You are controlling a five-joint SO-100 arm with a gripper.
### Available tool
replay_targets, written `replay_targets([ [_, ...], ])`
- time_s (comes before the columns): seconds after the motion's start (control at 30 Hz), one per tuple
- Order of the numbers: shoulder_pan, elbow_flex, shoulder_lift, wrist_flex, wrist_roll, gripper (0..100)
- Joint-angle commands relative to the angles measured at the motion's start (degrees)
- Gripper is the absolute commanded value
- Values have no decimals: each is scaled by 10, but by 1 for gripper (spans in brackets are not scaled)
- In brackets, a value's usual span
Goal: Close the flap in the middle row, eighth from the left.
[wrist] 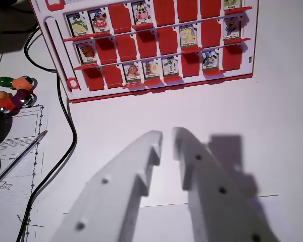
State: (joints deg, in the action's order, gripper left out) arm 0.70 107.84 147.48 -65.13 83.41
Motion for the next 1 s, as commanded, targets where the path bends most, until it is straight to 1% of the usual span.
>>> replay_targets([
  [0.0, -2, -59, -15, 24, 3, 2],
  [0.37, -4, -62, -26, 24, 1, 2],
  [0.53, -9, -91, -68, 19, -14, 2],
  [0.63, -15, -136, -119, -9, -25, 2],
  [0.8, -30, -253, -229, -64, -49, 2],
  [0.97, -55, -327, -314, -77, -54, 2],
])
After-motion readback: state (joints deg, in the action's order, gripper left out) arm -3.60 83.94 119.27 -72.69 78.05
